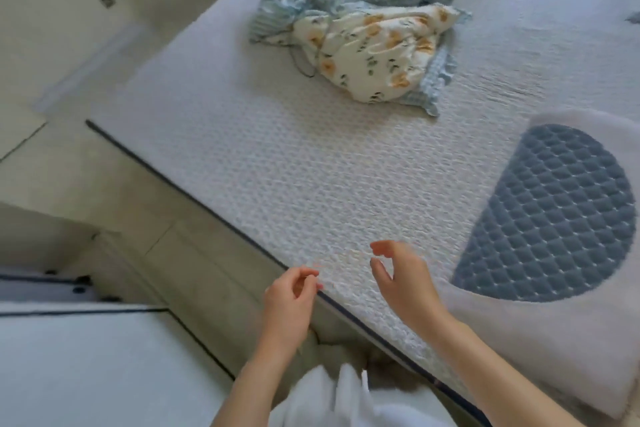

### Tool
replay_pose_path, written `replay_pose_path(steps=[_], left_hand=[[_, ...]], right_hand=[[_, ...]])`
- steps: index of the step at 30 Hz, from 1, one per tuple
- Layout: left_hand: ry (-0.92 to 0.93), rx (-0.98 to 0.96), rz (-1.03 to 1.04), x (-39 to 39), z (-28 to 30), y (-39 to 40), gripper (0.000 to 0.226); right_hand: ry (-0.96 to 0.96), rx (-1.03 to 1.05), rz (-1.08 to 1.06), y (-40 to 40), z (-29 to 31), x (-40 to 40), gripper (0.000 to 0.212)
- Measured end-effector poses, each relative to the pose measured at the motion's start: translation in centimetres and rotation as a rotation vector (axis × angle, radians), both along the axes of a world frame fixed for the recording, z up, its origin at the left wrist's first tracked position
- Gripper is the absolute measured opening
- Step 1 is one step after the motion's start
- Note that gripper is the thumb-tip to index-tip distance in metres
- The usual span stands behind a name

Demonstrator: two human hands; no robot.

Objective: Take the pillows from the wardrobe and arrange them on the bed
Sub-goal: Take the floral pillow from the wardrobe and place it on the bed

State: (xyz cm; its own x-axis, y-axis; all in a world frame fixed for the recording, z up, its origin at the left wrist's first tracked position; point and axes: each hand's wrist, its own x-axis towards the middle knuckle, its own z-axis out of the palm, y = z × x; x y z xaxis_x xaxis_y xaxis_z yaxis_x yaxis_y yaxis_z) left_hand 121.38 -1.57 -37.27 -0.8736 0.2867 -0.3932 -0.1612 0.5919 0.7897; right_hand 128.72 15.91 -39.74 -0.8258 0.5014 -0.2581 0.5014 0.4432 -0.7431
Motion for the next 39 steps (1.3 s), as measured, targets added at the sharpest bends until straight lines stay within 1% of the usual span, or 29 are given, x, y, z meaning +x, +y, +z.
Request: replay_pose_path(steps=[3,7,12,16,19,24,28,33,39], left_hand=[[0.066,-0.035,0.145,-1.3,0.7,-5.7,0.02],[0.105,-0.056,0.337,-3.3,1.1,-12.7,0.02],[0.133,-0.115,0.49,-6.8,1.4,-19.5,0.021],[0.141,-0.127,0.587,-11.2,2.0,-24.4,0.023],[0.183,-0.13,0.667,-15.0,2.9,-27.5,0.019],[0.25,-0.137,0.764,-20.7,4.5,-31.7,0.017],[0.291,-0.184,0.829,-23.9,4.9,-34.2,0.017],[0.338,-0.234,0.891,-28.9,5.1,-36.3,0.028],[0.313,-0.266,1.034,-35.7,6.3,-37.9,0.034]], right_hand=[[-0.015,-0.001,0.156,-3.7,0.4,-3.6,0.025],[-0.011,0.005,0.357,-9.1,1.3,-9.0,0.027],[0.019,-0.01,0.523,-15.3,2.3,-15.8,0.026],[0.06,-0.033,0.637,-20.8,3.4,-22.0,0.028],[0.104,-0.029,0.701,-24.7,4.2,-26.5,0.031],[0.153,-0.043,0.793,-29.9,5.1,-33.0,0.033],[0.199,-0.024,0.895,-32.8,5.6,-38.1,0.035],[0.257,0.01,1.045,-36.3,6.6,-46.1,0.036],[0.33,0.041,1.216,-39.2,8.3,-56.2,0.034]])
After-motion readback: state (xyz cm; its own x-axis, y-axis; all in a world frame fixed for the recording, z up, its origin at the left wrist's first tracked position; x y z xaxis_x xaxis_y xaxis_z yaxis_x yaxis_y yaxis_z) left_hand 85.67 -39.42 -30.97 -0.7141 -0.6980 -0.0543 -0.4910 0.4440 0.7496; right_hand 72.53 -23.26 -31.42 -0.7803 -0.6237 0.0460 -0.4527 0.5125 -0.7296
